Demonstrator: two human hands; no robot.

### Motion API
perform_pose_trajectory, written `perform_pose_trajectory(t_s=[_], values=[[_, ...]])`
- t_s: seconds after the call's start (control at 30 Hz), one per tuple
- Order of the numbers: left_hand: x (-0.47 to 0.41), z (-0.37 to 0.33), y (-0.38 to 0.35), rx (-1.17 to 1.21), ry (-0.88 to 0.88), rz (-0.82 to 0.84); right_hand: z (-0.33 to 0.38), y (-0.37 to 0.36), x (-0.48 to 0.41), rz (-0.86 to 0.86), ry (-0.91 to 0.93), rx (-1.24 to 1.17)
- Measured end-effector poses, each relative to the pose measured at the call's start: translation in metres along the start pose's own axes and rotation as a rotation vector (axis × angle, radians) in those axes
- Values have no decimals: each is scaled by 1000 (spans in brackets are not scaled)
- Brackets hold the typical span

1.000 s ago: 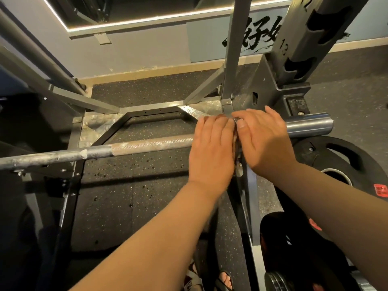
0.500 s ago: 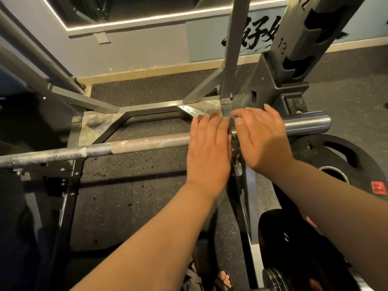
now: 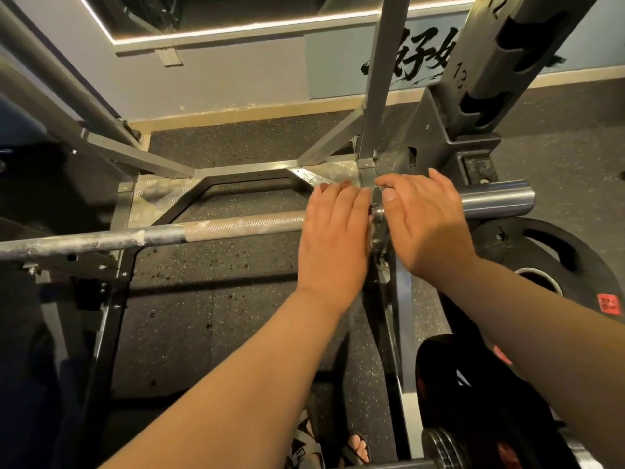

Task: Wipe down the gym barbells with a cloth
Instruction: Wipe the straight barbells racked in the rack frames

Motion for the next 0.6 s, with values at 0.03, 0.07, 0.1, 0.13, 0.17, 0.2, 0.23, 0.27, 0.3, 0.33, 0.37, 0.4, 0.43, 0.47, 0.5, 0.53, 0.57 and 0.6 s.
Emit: perform_pose_trajectory(t_s=[0.03,0.07,0.1,0.13,0.17,0.2,0.23,0.27,0.3,0.33,0.37,0.4,0.43,0.47,0.5,0.53,0.57,0.6], values=[[6,8,1,-17,-33,10,1,0,1,-8,21,19],[13,20,4,-36,-32,19,1,0,2,-14,30,28],[18,33,8,-43,-1,8,0,1,2,-14,32,37],[23,47,13,-41,46,-16,0,2,1,-4,19,46],[25,58,17,-32,95,-40,0,0,-2,31,-21,46],[24,64,20,-19,142,-63,-1,-3,-8,100,-100,42],[22,65,21,-1,191,-79,-2,-8,-13,190,-202,37],[19,63,20,11,242,-84,-1,-13,-17,268,-283,34],[17,57,17,8,283,-78,4,-17,-22,312,-317,37],[16,48,13,-6,299,-60,9,-19,-26,336,-318,40],[17,40,9,-23,285,-43,14,-20,-30,361,-309,38],[19,34,6,-35,247,-27,17,-21,-32,399,-298,41],[22,33,5,-39,193,-10,16,-23,-32,447,-289,57],[24,37,8,-40,137,-1,15,-24,-30,477,-282,74],[26,45,11,-47,96,-2,13,-23,-29,476,-277,79],[29,55,15,-56,93,-4,11,-23,-29,461,-282,63],[30,68,20,-60,127,-12,10,-23,-28,447,-290,35],[31,81,25,-51,190,-31,9,-25,-26,446,-293,17]])
Point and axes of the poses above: each hand's wrist, its own x-axis away from the middle knuckle, its own y-axis out of the back of the hand, z = x × y, the point moved 8 cm from there along -x, towards the middle knuckle, and after that the axes turned 9 degrees about -x, right-handed, at the moved point
